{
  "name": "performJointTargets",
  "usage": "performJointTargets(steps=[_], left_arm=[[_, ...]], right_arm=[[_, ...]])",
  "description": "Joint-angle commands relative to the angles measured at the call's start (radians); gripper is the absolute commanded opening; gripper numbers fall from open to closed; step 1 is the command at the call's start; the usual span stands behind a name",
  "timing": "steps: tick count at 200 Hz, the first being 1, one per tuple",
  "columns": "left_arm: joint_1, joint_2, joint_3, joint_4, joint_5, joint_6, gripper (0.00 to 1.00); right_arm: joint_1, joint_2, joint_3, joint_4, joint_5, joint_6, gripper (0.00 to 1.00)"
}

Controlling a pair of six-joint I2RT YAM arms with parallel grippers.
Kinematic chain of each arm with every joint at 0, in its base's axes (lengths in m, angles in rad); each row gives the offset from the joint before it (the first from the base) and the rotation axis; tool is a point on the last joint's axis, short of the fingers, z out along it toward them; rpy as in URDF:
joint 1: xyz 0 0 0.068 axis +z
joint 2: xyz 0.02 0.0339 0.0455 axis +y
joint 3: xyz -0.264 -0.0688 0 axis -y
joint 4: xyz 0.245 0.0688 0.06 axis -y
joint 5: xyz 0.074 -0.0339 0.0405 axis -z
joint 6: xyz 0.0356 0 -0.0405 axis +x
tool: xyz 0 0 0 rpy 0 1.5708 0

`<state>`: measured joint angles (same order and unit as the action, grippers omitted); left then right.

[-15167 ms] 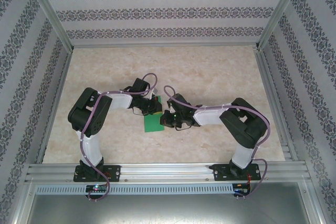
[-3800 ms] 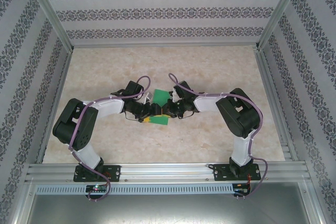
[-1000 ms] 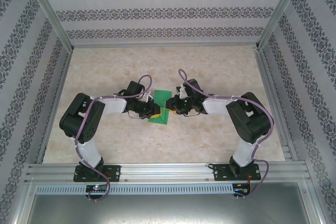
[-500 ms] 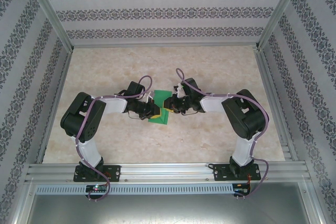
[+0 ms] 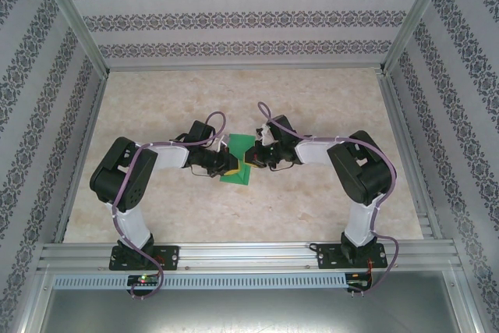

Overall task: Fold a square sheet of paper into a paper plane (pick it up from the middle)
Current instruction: Fold the triangle a second time at the center of the table.

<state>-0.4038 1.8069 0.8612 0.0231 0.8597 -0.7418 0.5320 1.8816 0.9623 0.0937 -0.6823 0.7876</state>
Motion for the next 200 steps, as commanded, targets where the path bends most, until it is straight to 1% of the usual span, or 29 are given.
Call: performJointTargets(steps=[1, 34, 139, 200], left_arm=[[0.011, -0.016, -0.022, 0.056, 0.006, -0.014, 0.13], [0.008, -0.032, -0.026, 0.075, 0.001, -0.028, 0.14], [-0.003, -0.004, 0.011, 0.066, 0.003, -0.026, 0.13], [-0.009, 0.005, 0.037, 0.056, -0.001, -0.022, 0.13]], right_arm=[[-0.013, 0.023, 0.038, -0.065, 0.0, -0.081, 0.02], [-0.025, 0.028, 0.052, -0.092, 0.004, -0.109, 0.0], [-0.044, 0.042, 0.087, -0.14, 0.034, -0.158, 0.0], [-0.047, 0.056, 0.101, -0.152, 0.039, -0.159, 0.0]])
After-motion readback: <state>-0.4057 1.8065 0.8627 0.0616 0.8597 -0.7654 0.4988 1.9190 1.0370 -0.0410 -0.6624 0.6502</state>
